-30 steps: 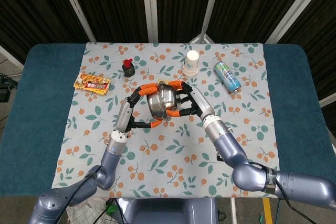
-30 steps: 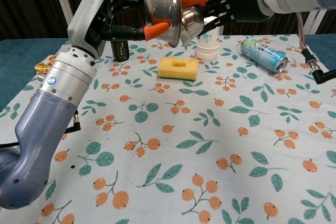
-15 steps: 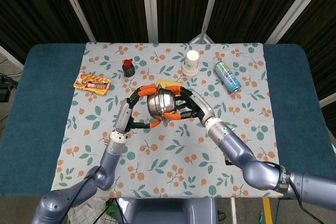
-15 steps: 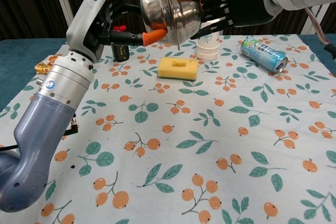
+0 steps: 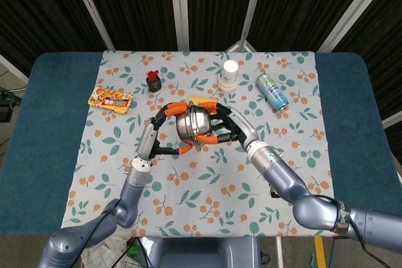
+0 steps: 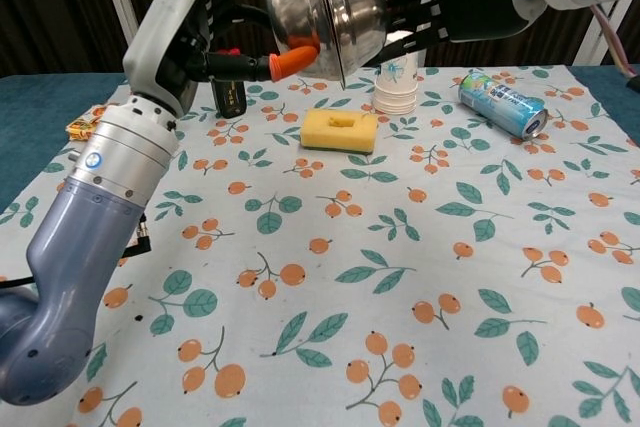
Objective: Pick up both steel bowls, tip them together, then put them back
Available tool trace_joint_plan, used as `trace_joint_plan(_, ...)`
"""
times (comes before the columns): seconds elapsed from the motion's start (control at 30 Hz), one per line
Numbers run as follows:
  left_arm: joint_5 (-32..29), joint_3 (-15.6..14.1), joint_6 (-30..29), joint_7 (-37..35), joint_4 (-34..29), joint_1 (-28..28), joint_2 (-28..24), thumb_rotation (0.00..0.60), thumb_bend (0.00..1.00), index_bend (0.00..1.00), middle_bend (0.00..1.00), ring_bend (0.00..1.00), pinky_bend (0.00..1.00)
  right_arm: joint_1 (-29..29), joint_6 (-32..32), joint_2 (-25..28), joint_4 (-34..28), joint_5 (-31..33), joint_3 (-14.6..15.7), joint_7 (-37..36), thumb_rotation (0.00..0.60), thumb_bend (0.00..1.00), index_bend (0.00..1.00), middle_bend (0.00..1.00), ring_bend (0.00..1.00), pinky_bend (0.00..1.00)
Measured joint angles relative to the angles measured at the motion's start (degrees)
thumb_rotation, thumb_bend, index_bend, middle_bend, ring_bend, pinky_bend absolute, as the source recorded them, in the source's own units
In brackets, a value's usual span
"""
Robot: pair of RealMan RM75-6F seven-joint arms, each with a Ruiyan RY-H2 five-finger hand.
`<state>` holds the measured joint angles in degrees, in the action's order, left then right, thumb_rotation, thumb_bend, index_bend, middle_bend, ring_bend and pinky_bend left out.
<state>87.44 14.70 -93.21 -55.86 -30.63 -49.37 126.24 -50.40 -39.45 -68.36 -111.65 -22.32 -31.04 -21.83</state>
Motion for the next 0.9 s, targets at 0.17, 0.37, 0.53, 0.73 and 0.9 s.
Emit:
trace_joint_plan(0.17,0.1,0.3,-2.3,-0.1,-0.3,0.5,-0.2,0.6,0.1,0.4,0.24,0.19,0.42,0.4,-0.8,0.2,0.8,0.1,0.2,-1.1,0.6,0.21,0.42,0.28,0.45,0.47)
trace_joint_plan(0.37,0.2,0.0,-3.0,-0.4,0.3,1.1,0.1,0.6,0.1,0.4,0.24,0.19,0.42,0.3,-0.4,0.4,1.6,0.9,0.3,-2.1,0.6,0.2,0.42,0.28,0.45,0.47)
trace_joint_plan(0.53,0.2,-0.3,-2.7,-0.6,1.3,1.4,0.4,0.6,0.1,0.4,0.24,0.19,0.42,0.2,0.0,0.7,1.5,0.9,0.2,-2.4,0.6,0.2,0.42,0.28,0.45,0.47)
trace_joint_plan(0.73,0.0,-0.3,-2.4,-0.9,2.5,1.3,1.0,0.6,0.1,0.4,0.24,0.19,0.42,0.2,0.9,1.0,1.1,0.5,0.5,-2.7,0.6,0.21,0.42,0.28,0.45,0.47)
trace_joint_plan(0.9,0.1,-0.2,-2.7,-1.1,3.4,0.7,1.5,0.6,0.1,0.4,0.24,0.19,0.42,-0.2,2.2,1.2,1.0,0.4,1.2,-2.5,0.6,0.2,0.42,0.28,0.45,0.47)
